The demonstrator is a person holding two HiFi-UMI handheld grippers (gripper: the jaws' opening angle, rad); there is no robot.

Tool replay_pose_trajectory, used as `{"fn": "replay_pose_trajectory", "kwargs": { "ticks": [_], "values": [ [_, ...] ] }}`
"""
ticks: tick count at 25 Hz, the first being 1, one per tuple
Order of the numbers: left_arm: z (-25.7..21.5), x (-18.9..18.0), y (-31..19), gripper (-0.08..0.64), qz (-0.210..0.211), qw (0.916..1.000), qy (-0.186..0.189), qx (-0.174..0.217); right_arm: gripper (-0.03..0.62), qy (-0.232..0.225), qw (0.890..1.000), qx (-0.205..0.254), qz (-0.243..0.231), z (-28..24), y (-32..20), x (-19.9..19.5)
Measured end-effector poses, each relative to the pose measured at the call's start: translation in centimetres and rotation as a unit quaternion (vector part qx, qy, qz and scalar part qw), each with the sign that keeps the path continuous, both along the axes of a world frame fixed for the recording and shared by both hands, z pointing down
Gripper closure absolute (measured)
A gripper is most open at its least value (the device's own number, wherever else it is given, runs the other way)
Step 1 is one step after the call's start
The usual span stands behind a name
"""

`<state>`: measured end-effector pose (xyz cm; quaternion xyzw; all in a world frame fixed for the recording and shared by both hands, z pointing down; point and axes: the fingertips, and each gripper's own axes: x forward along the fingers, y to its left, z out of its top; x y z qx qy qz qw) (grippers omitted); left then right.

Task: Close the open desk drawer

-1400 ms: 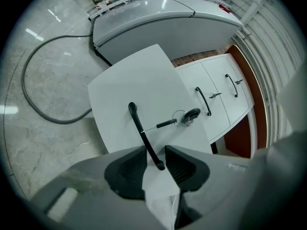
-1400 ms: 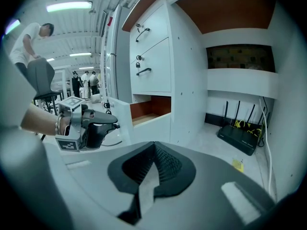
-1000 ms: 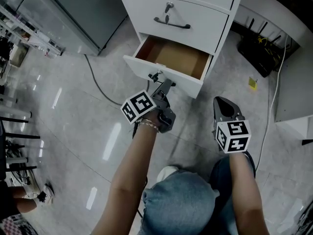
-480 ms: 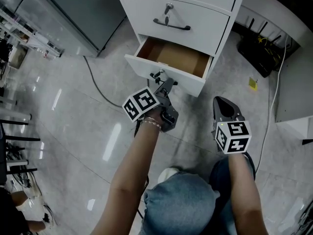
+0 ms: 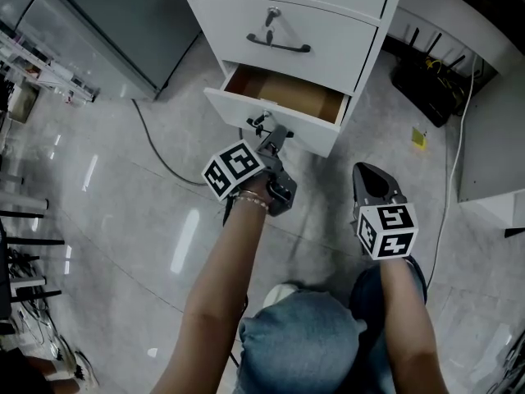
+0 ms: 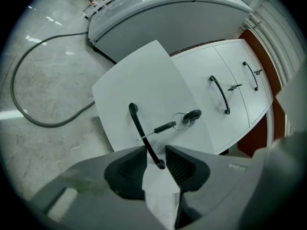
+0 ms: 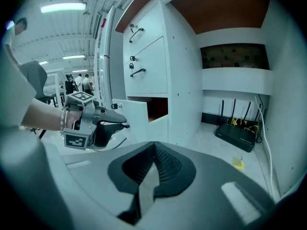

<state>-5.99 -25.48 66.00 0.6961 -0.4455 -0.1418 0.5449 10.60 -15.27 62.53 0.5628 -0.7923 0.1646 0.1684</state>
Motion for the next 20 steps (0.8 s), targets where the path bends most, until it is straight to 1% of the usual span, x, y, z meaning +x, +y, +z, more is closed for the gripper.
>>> {"fn": "replay_pose_trajectory", "kwargs": {
  "ticks": [11,20],
  "values": [
    [0.0,0.8,-1.6,0.451,-0.005,0.9999,-0.006,-0.014,0.592,0.001,1.000,-0.002,0.004,0.1,-0.2,-0.1],
    [0.0,1.5,-3.0,0.451,-0.009,0.9999,-0.006,-0.013,0.593,0.003,1.000,-0.007,0.006,0.6,-0.2,0.3]
  ]
}}
